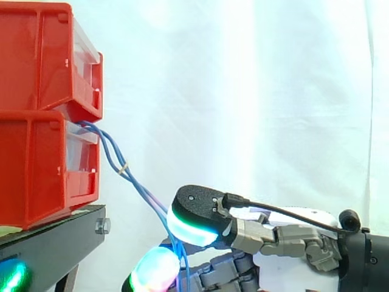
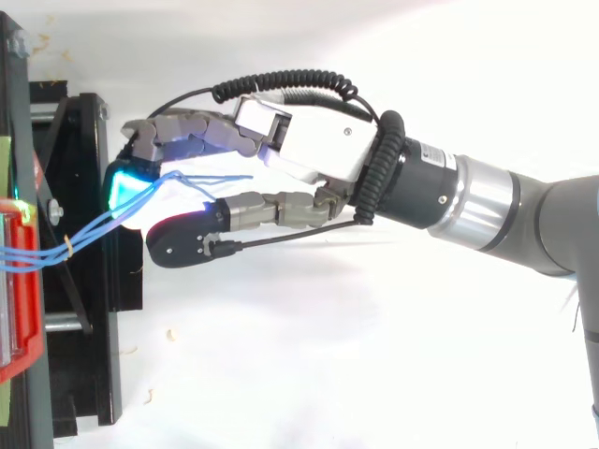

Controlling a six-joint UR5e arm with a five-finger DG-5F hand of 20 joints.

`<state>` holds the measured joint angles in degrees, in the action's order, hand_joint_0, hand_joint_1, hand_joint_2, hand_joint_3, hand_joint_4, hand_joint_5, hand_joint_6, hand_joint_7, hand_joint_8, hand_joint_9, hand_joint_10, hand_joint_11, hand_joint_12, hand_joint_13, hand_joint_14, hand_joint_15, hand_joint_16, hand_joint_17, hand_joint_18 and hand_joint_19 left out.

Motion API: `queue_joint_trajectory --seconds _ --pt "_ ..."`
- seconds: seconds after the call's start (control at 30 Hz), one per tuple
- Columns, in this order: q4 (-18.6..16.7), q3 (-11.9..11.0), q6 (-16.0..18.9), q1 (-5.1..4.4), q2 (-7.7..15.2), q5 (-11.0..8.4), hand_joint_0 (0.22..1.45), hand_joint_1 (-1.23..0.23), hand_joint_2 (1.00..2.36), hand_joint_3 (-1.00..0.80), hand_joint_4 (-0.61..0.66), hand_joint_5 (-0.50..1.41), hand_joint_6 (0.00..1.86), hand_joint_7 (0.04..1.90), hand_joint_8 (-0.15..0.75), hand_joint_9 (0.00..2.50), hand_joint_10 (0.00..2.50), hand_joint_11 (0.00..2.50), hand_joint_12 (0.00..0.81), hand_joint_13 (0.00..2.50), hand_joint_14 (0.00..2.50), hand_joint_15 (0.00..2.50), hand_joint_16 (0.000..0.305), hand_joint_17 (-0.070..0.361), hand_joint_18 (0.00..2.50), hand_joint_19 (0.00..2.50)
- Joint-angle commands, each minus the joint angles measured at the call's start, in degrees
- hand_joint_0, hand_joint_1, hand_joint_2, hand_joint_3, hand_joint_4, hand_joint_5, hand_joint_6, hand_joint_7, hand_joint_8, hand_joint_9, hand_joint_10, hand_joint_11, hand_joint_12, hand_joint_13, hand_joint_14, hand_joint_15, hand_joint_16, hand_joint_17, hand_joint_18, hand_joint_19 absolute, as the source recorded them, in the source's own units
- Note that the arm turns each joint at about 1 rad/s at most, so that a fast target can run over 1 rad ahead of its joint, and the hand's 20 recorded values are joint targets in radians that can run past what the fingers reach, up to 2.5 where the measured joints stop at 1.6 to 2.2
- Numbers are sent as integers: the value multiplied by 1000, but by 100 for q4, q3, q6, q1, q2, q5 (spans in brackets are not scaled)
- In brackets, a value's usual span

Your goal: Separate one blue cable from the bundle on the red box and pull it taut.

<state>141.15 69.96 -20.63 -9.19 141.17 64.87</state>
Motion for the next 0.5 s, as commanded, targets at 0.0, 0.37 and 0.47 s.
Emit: queue_joint_trajectory --seconds 0.0,0.37,0.47 --pt "-9 0 262 49 -2 149 493 -381 1000 -493 237 -120 505 1191 257 544 6 185 358 337 4 112 45 100 156 209" --pt "141 0 560 225 -99 483 511 -406 1004 -455 215 -125 570 1115 256 551 8 188 352 344 6 109 43 97 166 211" --pt "246 0 543 234 -151 501 534 -447 1009 -411 200 -139 657 1006 249 559 7 194 344 345 4 113 41 93 168 212"
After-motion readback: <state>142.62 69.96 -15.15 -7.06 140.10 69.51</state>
